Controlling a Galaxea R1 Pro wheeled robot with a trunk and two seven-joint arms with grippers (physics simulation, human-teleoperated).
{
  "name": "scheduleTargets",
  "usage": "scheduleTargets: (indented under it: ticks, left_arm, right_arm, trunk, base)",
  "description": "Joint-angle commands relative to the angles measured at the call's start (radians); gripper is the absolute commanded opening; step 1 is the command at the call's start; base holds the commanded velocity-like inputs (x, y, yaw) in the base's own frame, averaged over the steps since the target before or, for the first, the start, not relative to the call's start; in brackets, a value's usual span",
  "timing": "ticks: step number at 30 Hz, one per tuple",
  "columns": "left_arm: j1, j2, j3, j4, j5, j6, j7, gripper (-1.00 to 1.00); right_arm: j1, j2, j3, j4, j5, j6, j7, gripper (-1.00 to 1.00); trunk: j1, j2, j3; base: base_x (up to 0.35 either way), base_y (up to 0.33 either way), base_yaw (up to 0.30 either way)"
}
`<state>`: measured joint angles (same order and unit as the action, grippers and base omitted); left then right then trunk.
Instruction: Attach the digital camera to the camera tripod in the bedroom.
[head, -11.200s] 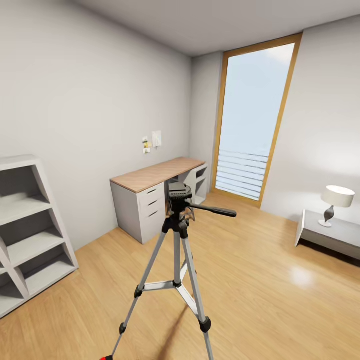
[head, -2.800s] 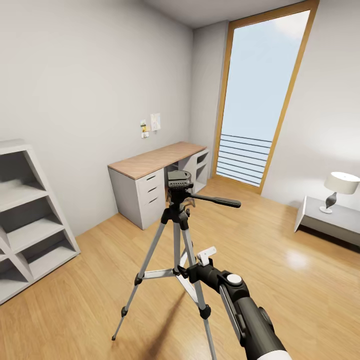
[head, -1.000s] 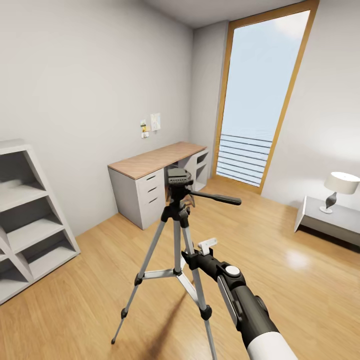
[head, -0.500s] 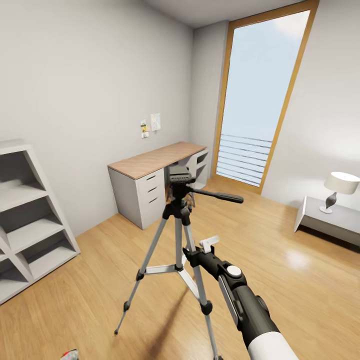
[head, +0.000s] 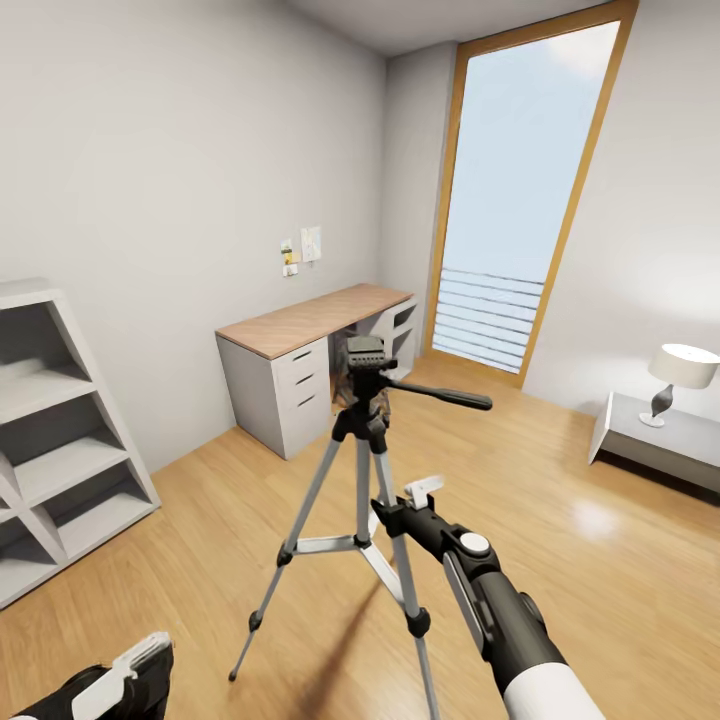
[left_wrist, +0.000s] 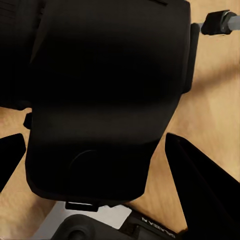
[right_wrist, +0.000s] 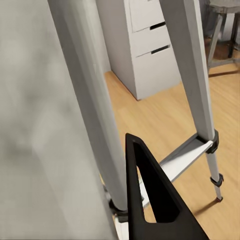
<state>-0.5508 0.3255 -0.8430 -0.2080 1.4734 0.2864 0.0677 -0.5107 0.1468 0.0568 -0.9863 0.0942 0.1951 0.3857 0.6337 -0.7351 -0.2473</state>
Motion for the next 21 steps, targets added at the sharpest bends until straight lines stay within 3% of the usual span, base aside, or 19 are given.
scheduleTargets:
  ticks: [1,5,11,21]
  left_arm:
    - [0.005,0.002,-0.011,-0.008,0.01,-0.003,0.001,-1.0]
    - [0.028,0.016,-0.035,-0.03,0.012,-0.014,-0.021,-1.0]
    - [0.033,0.05,-0.028,-0.063,0.013,0.01,-0.044,-1.0]
    - [0.033,0.108,0.029,-0.119,0.023,0.066,0.015,-1.0]
  right_arm:
    - [0.0,-0.005,-0.002,0.004,0.016,0.01,0.007,-1.0]
    - [0.0,-0.021,-0.002,-0.005,-0.022,0.015,0.007,-1.0]
    - [0.0,-0.025,-0.002,-0.007,-0.037,0.02,0.008,-1.0]
    - [0.0,-0.024,-0.002,-0.008,-0.038,0.021,0.007,-1.0]
  trunk:
    - [0.0,-0.001,-0.002]
    - [0.0,-0.001,-0.002]
    - [0.0,-0.001,-0.002]
    - [0.0,-0.001,-0.002]
  base:
    - [0.0,0.0,0.0]
    - [0.0,0.0,0.0]
    - [0.0,0.0,0.0]
    - [0.0,0.0,0.0]
